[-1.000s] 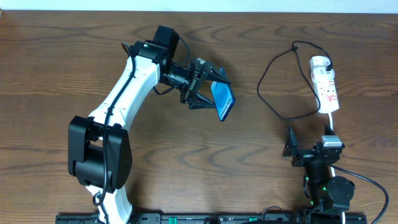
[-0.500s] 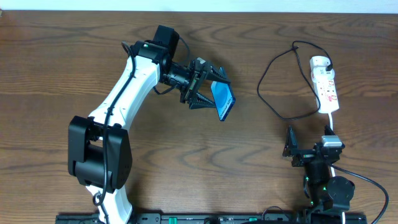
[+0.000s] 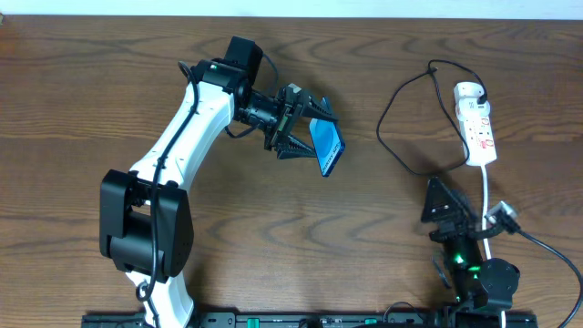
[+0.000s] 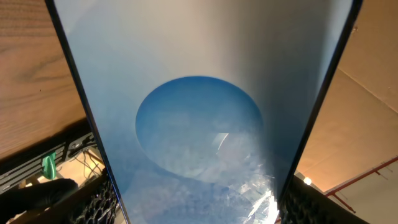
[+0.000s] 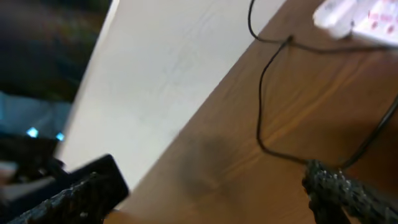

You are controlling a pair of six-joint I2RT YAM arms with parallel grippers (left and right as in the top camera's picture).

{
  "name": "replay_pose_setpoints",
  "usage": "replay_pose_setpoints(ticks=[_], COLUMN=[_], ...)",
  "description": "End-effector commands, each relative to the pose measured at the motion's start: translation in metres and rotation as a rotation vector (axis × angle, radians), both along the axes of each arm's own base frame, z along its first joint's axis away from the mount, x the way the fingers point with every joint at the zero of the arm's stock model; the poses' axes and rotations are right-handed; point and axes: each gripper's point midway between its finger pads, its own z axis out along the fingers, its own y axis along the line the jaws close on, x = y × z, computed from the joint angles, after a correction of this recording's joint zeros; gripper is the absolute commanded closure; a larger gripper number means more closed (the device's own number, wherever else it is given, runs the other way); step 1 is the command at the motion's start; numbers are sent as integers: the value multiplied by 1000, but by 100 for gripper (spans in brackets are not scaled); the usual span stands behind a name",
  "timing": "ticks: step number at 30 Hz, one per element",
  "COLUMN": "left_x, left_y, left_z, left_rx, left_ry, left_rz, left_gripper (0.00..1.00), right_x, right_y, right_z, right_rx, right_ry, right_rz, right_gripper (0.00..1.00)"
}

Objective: Plug charger to phone and switch on socket
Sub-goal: 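Move the right gripper to the phone's lower edge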

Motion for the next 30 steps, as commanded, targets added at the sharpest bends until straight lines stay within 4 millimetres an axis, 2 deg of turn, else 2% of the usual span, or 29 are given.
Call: replay_pose_setpoints(ticks=[1, 4, 6, 8, 9, 11, 12, 15, 20, 24, 28, 30], left_x=[0, 0, 0, 0, 0, 0, 0, 0, 4, 4, 3, 3], left_y=[-1, -1, -1, -1, -1, 0, 0, 0, 1, 1, 1, 1], left_z=[14, 14, 14, 14, 14, 12, 12, 12, 5, 5, 6, 6], left_rx=[-51, -51, -51, -51, -51, -40, -37, -37, 3, 2, -5, -5], left_ry=[-26, -25, -25, -25, -26, -29, -29, -30, -49, -50, -47, -48], left_rz=[-9, -9, -9, -9, -9, -7, -6, -6, 3, 3, 1, 1], left_gripper=[27, 27, 27, 27, 27, 27, 27, 27, 27, 27, 27, 27], right_x=[1, 1, 1, -1, -3, -5, -7, -7, 4, 13, 14, 17], right_y=[-9, -9, -8, 1, 2, 1, 2, 2, 7, 11, 48, 52], right_z=[2, 4, 9, 31, 43, 57, 71, 89, 133, 144, 138, 131], right_rx=[129, 124, -15, -236, -288, -289, -294, -357, -367, -337, -223, -200], right_ry=[6, -5, -40, -152, -184, -191, -166, -71, 103, 239, 303, 333], right_rz=[-59, -55, -43, 7, 7, 1, 5, 28, 100, 153, 395, 425], right_gripper=[1, 1, 1, 1, 1, 1, 1, 1, 1, 1, 1, 1])
